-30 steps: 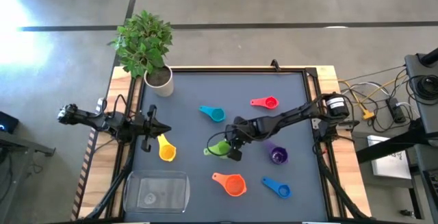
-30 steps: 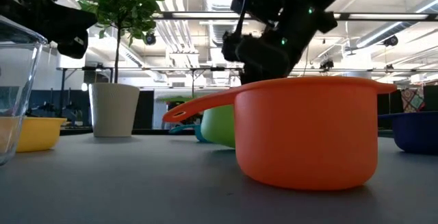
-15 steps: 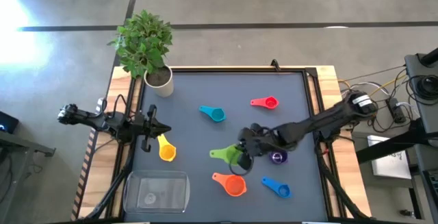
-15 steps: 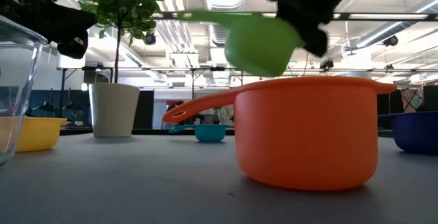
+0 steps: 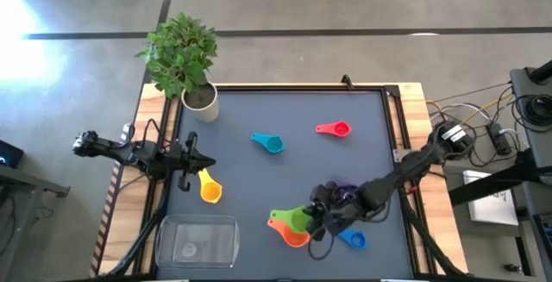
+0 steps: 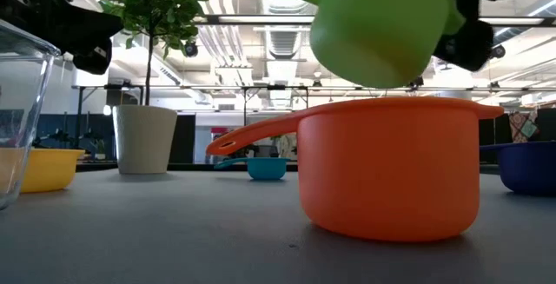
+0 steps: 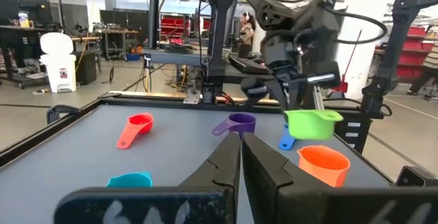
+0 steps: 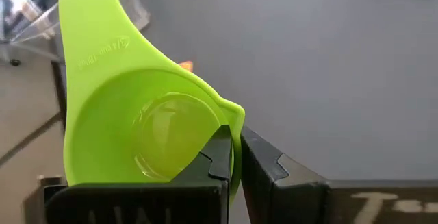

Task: Nest measuring cups in basket
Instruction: Stack the green measuring cup into the orange measuring cup

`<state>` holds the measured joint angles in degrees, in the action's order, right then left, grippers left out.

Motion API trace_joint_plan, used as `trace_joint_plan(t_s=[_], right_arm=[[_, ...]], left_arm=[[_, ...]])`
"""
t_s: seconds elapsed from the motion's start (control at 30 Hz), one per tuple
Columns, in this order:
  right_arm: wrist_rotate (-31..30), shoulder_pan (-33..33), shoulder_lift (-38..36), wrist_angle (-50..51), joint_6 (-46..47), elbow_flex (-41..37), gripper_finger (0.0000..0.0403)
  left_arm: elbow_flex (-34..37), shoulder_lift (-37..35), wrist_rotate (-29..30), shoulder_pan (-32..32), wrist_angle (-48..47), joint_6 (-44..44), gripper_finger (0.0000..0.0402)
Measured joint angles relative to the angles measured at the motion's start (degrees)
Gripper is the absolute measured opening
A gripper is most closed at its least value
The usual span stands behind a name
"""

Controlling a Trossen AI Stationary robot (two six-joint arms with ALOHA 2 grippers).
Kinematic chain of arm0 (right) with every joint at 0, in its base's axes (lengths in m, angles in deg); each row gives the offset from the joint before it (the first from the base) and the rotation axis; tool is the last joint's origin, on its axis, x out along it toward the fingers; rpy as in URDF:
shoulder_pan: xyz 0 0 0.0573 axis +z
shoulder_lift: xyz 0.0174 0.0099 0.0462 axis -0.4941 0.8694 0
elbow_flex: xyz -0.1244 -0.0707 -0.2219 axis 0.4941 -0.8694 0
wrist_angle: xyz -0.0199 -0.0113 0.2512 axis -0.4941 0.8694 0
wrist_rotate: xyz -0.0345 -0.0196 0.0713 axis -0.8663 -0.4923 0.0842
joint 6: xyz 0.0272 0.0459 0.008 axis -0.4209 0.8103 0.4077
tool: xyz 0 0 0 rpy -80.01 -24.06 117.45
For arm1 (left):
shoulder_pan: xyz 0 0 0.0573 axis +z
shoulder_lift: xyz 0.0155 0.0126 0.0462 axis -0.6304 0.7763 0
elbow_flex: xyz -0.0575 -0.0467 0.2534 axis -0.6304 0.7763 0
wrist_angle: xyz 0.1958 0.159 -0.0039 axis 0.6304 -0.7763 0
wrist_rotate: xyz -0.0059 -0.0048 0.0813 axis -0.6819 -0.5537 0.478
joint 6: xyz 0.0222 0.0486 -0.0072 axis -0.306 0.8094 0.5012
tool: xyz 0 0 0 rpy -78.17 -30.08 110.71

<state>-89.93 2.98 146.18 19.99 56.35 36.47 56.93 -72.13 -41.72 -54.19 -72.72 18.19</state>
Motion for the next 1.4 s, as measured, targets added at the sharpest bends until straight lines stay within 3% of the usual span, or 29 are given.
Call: trace_joint_plan(t_s=[0.3,0.67,1.17,1.4], right_arm=[[0.15,1.77,6.99,-1.08,2.46,4.34,0.0009],[-2.54,1.76,9.18,12.34,4.54,10.83,0.0013],[-1.34,1.79,9.18,13.54,4.4,11.14,0.0087],[-0.87,1.79,9.17,13.97,-1.11,12.51,0.0123]], left_arm=[[0.0,0.0,0.0,-0.02,0.02,0.02,0.0],[0.0,0.0,0.0,-0.01,0.01,0.01,0.0],[0.0,0.0,0.01,0.0,0.02,0.02,0.0],[0.0,0.0,0.0,-0.01,0.02,0.02,0.0]])
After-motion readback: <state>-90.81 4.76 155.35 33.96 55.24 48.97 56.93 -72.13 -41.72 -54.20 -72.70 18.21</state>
